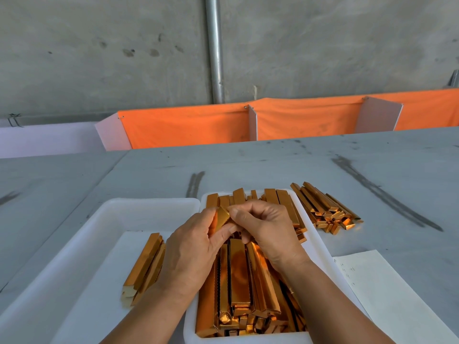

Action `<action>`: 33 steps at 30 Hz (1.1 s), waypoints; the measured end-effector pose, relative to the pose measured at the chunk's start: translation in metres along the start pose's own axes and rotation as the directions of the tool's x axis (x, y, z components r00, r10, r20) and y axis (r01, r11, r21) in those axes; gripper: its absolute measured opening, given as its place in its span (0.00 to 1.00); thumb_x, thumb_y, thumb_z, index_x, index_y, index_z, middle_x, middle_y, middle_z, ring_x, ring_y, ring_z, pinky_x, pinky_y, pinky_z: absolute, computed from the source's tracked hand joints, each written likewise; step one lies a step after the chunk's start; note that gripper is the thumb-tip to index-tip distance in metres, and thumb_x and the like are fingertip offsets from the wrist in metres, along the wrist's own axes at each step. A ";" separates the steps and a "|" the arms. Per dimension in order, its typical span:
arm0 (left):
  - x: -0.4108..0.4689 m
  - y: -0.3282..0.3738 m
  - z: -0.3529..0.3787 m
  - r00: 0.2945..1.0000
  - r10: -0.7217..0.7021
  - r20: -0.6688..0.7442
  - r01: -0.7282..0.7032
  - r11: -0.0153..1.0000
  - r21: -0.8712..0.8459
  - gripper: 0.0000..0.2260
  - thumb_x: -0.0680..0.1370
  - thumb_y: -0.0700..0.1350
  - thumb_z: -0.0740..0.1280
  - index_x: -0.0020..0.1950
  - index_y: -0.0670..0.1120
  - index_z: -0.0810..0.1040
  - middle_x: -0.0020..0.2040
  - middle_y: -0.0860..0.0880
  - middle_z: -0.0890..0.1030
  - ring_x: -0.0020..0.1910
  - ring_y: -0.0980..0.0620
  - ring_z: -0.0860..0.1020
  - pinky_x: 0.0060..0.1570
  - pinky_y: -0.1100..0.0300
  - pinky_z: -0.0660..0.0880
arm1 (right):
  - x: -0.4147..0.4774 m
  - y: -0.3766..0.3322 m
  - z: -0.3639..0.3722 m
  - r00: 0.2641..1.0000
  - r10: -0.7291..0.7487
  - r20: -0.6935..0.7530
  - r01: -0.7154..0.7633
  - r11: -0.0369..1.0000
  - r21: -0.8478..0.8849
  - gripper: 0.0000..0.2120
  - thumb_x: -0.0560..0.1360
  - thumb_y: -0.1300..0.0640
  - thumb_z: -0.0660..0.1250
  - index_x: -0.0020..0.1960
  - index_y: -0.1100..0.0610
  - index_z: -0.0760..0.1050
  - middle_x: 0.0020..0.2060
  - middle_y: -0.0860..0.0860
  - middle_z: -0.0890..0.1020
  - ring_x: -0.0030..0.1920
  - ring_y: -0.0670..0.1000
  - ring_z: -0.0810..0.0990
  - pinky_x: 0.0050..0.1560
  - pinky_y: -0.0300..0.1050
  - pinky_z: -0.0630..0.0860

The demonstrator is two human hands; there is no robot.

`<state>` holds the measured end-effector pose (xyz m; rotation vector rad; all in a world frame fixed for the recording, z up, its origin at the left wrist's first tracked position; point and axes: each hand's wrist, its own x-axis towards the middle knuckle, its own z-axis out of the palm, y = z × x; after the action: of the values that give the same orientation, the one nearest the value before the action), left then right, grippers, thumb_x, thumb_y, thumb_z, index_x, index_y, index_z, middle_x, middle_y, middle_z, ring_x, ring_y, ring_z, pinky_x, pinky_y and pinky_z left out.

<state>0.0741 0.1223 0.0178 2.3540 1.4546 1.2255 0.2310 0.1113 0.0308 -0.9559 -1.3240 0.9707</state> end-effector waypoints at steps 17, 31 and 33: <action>0.000 0.001 -0.003 0.999 -0.012 0.051 0.005 0.991 0.131 0.24 0.73 0.67 0.55 0.53 0.51 0.76 0.36 0.56 0.74 0.34 0.57 0.74 0.31 0.65 0.70 | 0.002 0.001 0.003 1.000 0.011 0.006 -0.010 0.998 -0.062 0.04 0.75 0.62 0.72 0.42 0.55 0.82 0.34 0.46 0.83 0.33 0.40 0.80 0.35 0.30 0.74; 0.002 0.005 -0.012 0.975 -0.161 0.154 0.187 0.967 -0.175 0.19 0.79 0.49 0.66 0.68 0.64 0.70 0.52 0.58 0.78 0.47 0.55 0.80 0.45 0.59 0.80 | 0.003 -0.004 -0.003 0.979 0.143 -0.146 -0.133 0.988 0.077 0.03 0.78 0.61 0.68 0.48 0.55 0.80 0.37 0.50 0.84 0.36 0.46 0.81 0.35 0.37 0.78; 0.003 0.007 -0.013 0.974 -0.160 0.158 0.191 0.961 -0.201 0.18 0.78 0.50 0.66 0.67 0.64 0.71 0.49 0.61 0.77 0.46 0.56 0.81 0.45 0.59 0.80 | 0.002 -0.006 0.000 0.981 0.157 -0.117 -0.148 0.985 0.085 0.04 0.78 0.62 0.69 0.50 0.54 0.79 0.38 0.52 0.85 0.37 0.48 0.83 0.36 0.38 0.79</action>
<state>0.0712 0.1167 0.0315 2.0754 1.3762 1.0879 0.2307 0.1112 0.0371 -1.0542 -1.1156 1.0537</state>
